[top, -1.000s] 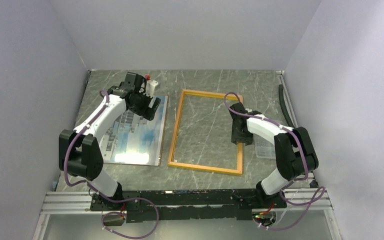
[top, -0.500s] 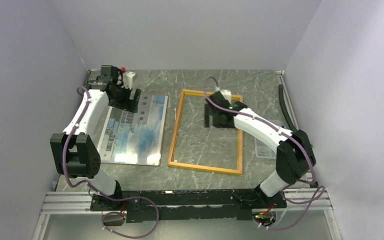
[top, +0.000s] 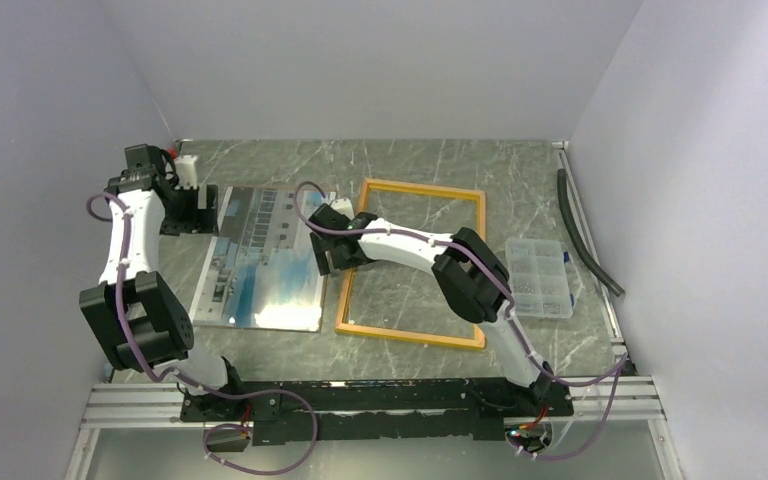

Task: Put the photo into the frame
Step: Adjust the photo frame at the center of the board.

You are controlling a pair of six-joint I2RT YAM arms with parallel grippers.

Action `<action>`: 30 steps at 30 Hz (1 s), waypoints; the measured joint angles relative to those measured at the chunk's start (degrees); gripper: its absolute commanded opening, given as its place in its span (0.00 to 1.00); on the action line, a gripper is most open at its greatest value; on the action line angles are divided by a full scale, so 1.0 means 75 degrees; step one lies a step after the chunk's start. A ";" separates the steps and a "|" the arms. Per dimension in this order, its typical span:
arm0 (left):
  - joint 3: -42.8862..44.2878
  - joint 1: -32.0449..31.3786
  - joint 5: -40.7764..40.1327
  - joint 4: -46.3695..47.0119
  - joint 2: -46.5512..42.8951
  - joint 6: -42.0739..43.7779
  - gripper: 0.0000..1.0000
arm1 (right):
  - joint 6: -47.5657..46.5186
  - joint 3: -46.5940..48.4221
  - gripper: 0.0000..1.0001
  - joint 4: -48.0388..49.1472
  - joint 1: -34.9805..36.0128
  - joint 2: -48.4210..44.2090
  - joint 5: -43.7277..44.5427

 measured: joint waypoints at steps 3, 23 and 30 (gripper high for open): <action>-0.0105 0.0350 0.0023 0.0003 -0.0105 0.0067 0.95 | -0.0003 0.0020 0.90 -0.0140 0.0114 0.0152 -0.0015; -0.1075 0.0755 -0.0734 0.0816 0.0481 0.0589 0.95 | -0.1224 -0.1804 0.87 0.0513 0.0146 -0.1145 0.0117; -0.1011 0.0854 -0.0664 0.0784 0.0536 0.0627 0.95 | -0.1667 -0.1131 1.00 -0.0117 0.0262 -0.1877 0.0428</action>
